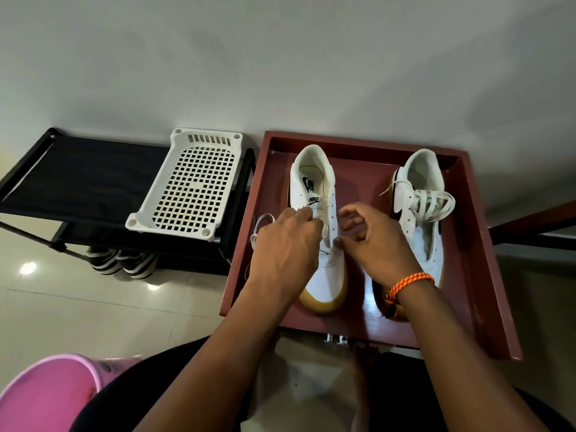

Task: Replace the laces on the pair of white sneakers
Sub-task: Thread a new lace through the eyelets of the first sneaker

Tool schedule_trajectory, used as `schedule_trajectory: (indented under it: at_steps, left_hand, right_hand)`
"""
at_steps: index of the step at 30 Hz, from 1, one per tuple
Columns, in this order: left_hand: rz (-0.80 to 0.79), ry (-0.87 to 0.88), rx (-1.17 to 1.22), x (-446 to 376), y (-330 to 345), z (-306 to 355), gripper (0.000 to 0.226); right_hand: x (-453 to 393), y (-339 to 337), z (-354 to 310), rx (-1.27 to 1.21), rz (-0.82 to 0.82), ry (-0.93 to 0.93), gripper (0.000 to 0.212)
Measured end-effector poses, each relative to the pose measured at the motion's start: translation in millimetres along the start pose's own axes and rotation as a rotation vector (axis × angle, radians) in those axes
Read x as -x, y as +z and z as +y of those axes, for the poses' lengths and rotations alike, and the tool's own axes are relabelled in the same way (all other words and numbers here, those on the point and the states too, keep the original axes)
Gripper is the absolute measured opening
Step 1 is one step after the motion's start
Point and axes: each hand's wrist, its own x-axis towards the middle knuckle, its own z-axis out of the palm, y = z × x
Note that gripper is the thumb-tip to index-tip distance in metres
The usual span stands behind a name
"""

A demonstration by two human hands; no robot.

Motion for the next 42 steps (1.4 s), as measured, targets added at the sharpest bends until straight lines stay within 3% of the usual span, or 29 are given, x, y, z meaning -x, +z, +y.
schedule_trajectory:
  at_steps: [3, 6, 16, 21, 33, 38, 42]
  left_hand:
    - [0.010, -0.043, 0.057, 0, 5, 1, 0.007]
    - [-0.012, -0.121, 0.156, -1, 8, -3, 0.015]
    - [-0.040, -0.078, 0.221, -3, 20, -5, 0.012]
    - [-0.030, -0.112, 0.209, -1, 21, -3, 0.014]
    - [-0.141, -0.402, 0.617, 1, 43, 2, 0.008]
    - [-0.171, -0.410, 0.625, -2, 42, 2, 0.010]
    - [-0.254, -0.287, 0.572, -8, 33, -7, 0.020]
  right_hand:
    - [1, -1, 0, 0.011, -0.083, 0.032, 0.046]
    - [2, -2, -1, -0.010, -0.086, 0.047, 0.047]
    - [4, -3, -3, -0.213, -0.185, 0.186, 0.064]
    - [5, 1, -4, -0.217, -0.185, 0.180, 0.059]
    - [8, 6, -10, -0.209, -0.168, 0.192, 0.056]
    - [8, 8, -7, -0.157, -0.120, 0.179, 0.045]
    - [9, 13, -3, -0.013, -0.004, 0.148, 0.033]
